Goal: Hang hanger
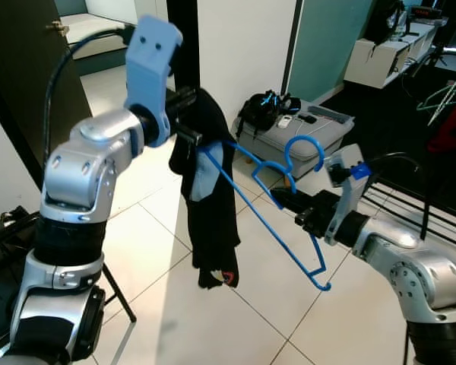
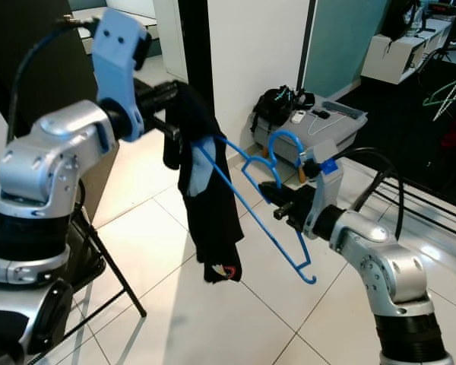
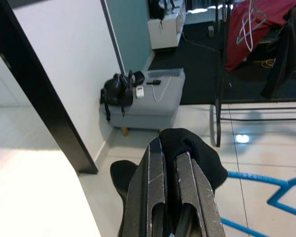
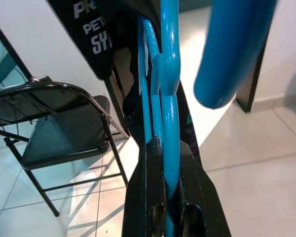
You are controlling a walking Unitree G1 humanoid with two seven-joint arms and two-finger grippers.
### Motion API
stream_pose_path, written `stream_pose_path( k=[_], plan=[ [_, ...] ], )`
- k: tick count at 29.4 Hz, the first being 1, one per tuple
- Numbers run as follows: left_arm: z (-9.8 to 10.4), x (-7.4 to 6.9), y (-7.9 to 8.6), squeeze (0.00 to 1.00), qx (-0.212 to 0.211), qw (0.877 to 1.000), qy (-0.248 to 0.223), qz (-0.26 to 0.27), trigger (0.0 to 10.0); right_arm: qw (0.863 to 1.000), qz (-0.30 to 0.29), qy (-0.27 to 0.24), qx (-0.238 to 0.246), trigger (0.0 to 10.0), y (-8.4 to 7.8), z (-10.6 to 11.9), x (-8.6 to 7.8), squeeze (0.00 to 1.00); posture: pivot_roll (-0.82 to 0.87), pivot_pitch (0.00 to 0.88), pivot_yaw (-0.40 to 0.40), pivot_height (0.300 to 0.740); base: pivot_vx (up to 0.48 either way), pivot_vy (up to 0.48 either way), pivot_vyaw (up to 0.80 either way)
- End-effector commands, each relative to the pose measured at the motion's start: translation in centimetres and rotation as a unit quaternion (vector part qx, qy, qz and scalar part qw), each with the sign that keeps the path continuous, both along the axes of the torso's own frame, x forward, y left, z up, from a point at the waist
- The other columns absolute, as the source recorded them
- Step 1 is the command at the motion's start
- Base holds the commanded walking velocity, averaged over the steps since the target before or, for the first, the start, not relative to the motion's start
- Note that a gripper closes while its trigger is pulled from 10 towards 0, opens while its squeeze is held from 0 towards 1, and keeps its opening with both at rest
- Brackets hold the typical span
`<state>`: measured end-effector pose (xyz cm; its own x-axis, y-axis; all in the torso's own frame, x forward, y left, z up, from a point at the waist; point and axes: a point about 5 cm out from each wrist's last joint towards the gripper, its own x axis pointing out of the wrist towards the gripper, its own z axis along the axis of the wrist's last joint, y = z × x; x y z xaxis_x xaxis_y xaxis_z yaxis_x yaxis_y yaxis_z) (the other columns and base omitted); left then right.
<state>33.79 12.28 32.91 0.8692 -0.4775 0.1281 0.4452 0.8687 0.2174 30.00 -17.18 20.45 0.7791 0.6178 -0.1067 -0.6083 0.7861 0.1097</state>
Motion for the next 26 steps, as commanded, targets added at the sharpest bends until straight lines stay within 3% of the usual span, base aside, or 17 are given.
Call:
stream_pose_path(
  k=[1,8,10,15,21,26],
  plan=[
    [-0.1,-0.2,0.0,0.0,0.001,1.0,-0.006,0.002,10.0,0.999,-0.031,0.023,0.008,10.0,-0.4,-0.5,0.4,0.0,-0.04,0.025,-0.011,0.74,0.0,0.0,0.0],
    [-0.8,-0.6,-0.6,0.0,-0.012,1.0,0.009,-0.01,10.0,0.995,-0.079,0.059,0.033,10.0,-0.8,-1.3,1.0,0.0,-0.03,0.027,-0.014,0.74,0.0,0.0,0.0],
    [-2.1,-0.9,-1.4,0.0,-0.027,0.999,0.028,-0.016,10.0,0.986,-0.121,0.088,0.075,10.0,-1.2,-1.7,1.6,0.0,-0.03,0.027,-0.016,0.74,0.0,0.0,0.0],
    [-3.2,-1.2,-2.1,0.0,-0.037,0.998,0.04,-0.015,10.0,0.975,-0.149,0.119,0.117,10.0,-1.2,-2.0,1.9,0.0,-0.03,0.027,-0.016,0.74,0.0,0.0,0.0],
    [-3.9,-0.7,-1.5,0.0,-0.023,0.999,0.035,0.014,10.0,0.974,-0.112,0.146,0.134,10.0,-0.2,-2.3,1.3,0.0,-0.03,0.027,-0.016,0.74,0.0,0.0,0.0],
    [-2.9,-0.4,-0.1,0.0,-0.019,0.999,0.005,0.043,10.0,0.972,-0.078,0.179,0.131,10.0,0.5,-2.9,0.4,0.0,-0.03,0.028,-0.017,0.74,0.0,0.0,0.0]
  ],
)
